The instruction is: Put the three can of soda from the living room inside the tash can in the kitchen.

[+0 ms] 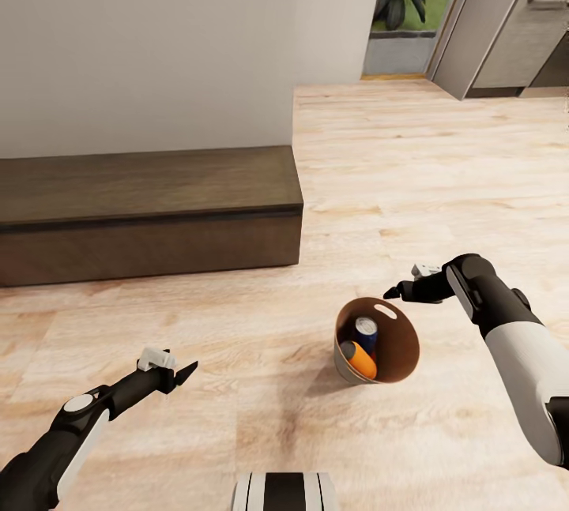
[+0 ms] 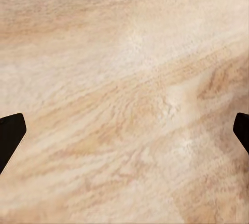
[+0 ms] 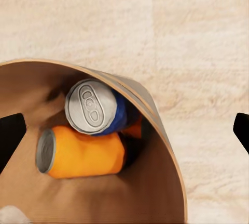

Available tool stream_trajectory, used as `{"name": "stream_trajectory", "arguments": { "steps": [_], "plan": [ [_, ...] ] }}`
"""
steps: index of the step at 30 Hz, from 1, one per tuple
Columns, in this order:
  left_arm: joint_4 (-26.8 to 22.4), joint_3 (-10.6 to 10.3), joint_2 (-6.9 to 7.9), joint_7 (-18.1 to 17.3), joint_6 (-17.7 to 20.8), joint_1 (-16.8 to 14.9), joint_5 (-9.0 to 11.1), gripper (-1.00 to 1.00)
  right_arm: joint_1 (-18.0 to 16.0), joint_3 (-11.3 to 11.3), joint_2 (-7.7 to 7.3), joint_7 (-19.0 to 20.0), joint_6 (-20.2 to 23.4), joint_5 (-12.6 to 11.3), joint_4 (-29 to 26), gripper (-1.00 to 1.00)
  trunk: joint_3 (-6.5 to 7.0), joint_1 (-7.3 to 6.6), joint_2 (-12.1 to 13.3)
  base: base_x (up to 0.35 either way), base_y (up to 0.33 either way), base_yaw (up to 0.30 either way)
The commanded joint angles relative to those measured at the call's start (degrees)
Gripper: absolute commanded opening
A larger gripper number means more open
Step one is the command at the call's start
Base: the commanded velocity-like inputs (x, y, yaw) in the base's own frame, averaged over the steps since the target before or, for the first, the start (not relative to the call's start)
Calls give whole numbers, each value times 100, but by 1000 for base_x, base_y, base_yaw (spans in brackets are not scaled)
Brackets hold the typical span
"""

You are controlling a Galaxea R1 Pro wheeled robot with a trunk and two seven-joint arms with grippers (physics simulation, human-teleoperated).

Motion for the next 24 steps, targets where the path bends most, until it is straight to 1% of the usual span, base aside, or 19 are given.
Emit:
{"name": "stream_trajectory", "arguments": {
  "steps": [1,21,22,24],
  "plan": [
    [1,0,0,1,0,0,-1,100,13,-3,0,0,0,-1,0,100,23,-2,2,0,0,0],
    [5,0,0,9,0,0,-1,100,170,-37,-16,0,0,-8,-1,100,466,-54,28,0,0,0],
    [5,0,0,48,4,0,-1,100,249,-36,-18,0,0,-8,-1,100,488,-56,30,0,0,0],
    [5,0,0,80,6,0,-1,100,262,-35,-16,0,0,-8,-1,100,532,-62,32,0,0,0]
  ]
}}
